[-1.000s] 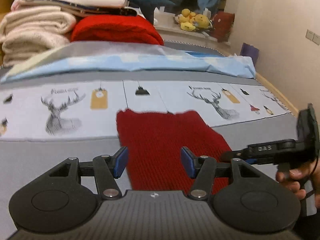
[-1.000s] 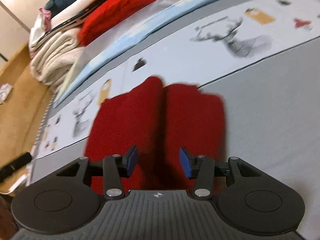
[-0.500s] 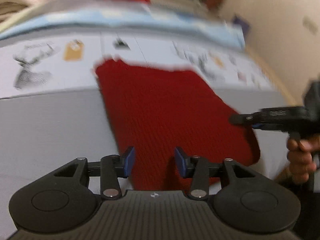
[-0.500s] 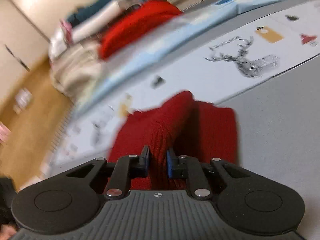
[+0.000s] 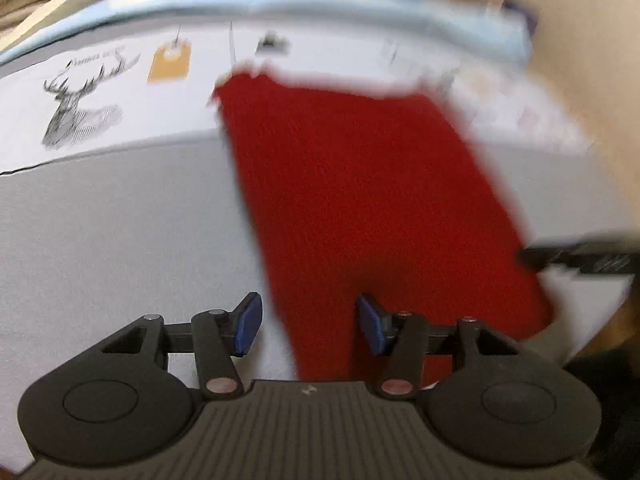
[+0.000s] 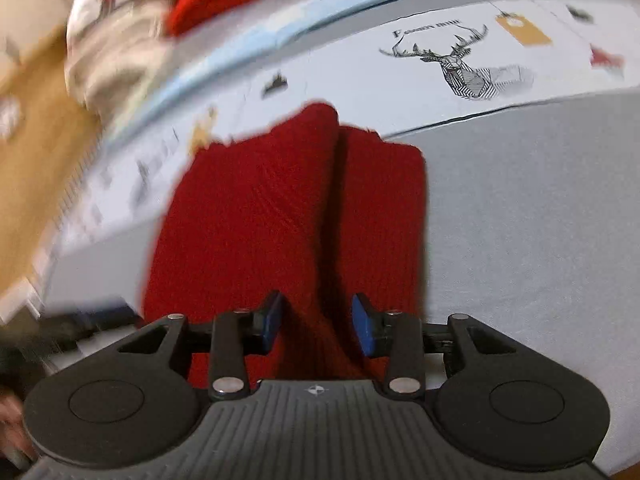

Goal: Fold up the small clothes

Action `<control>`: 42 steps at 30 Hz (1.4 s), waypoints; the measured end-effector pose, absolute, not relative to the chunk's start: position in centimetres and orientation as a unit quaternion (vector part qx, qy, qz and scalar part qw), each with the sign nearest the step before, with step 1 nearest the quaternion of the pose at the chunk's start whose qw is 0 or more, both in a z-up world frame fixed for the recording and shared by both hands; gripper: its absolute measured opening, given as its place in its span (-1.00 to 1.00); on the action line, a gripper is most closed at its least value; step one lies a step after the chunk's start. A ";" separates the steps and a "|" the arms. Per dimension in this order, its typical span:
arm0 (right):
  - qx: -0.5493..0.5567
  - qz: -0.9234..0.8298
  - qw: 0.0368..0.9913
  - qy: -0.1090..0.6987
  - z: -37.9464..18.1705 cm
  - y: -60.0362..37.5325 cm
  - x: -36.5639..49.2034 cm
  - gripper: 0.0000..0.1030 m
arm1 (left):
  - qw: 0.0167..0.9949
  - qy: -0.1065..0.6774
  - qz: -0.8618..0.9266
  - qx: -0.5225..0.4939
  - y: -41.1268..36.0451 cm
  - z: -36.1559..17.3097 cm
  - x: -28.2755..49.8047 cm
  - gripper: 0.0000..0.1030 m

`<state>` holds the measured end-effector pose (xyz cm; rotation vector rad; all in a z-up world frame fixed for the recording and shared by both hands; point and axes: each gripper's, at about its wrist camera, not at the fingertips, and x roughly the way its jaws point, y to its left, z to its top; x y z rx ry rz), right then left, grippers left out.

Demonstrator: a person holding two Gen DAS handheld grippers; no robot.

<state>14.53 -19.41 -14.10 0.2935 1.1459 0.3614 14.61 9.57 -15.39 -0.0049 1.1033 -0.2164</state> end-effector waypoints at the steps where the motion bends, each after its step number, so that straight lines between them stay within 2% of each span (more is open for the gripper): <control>1: 0.118 0.170 0.813 0.544 -14.5 -19.0 14.4 -0.17 | 0.847 0.523 -0.097 0.006 9.5 -15.5 14.5 0.33; 6: 0.081 0.181 0.840 0.506 -12.8 -18.3 12.6 -0.18 | 0.881 0.459 -0.116 -0.002 9.6 -13.0 13.3 0.30; 8: 0.069 0.183 0.842 0.503 -12.8 -18.1 12.4 -0.20 | 0.873 0.472 -0.122 0.017 8.5 -13.8 13.3 0.31; 10: 0.019 0.170 0.835 0.523 -13.8 -17.4 12.2 -0.11 | 0.858 0.497 -0.115 0.063 7.5 -15.1 12.7 0.36; 12: 0.002 0.170 0.837 0.520 -13.7 -17.0 11.7 -0.11 | 0.870 0.473 -0.108 0.090 6.4 -14.4 12.0 0.35; 14: -0.003 0.162 0.855 0.493 -12.2 -16.9 10.8 -0.11 | 0.890 0.438 -0.092 0.086 6.2 -12.9 10.6 0.42; 15: -0.003 0.153 0.868 0.473 -11.2 -17.1 10.1 -0.11 | 0.899 0.423 -0.085 0.075 6.2 -12.0 9.7 0.57; 16: 0.000 0.144 0.878 0.457 -10.3 -17.2 9.5 -0.07 | 0.905 0.413 -0.082 0.066 6.2 -11.2 9.1 0.71; 17: 0.006 0.134 0.888 0.440 -9.4 -17.4 8.8 -0.05 | 0.910 0.402 -0.076 0.062 6.0 -10.4 8.2 0.74; 24: 0.032 0.082 0.913 0.399 -6.8 -18.5 3.6 0.28 | 0.938 0.340 -0.035 0.055 4.7 -5.1 2.0 0.75; 33: 0.069 0.052 0.925 0.370 -4.2 -18.5 -3.2 0.39 | 0.937 0.349 0.010 -0.004 4.3 -3.1 -5.6 0.76; 36: 0.079 0.046 0.928 0.362 -4.0 -18.2 -4.8 0.46 | 0.945 0.328 0.015 -0.005 3.8 -4.5 -7.5 0.76; 39: 0.068 0.060 0.931 0.354 -4.0 -17.1 -5.2 0.49 | 0.922 0.386 0.030 -0.020 3.5 -6.9 -6.6 0.76; 42: 0.049 0.072 0.934 0.346 -4.3 -16.1 -4.8 0.51 | 0.922 0.385 0.012 -0.029 3.2 -7.1 -6.1 0.76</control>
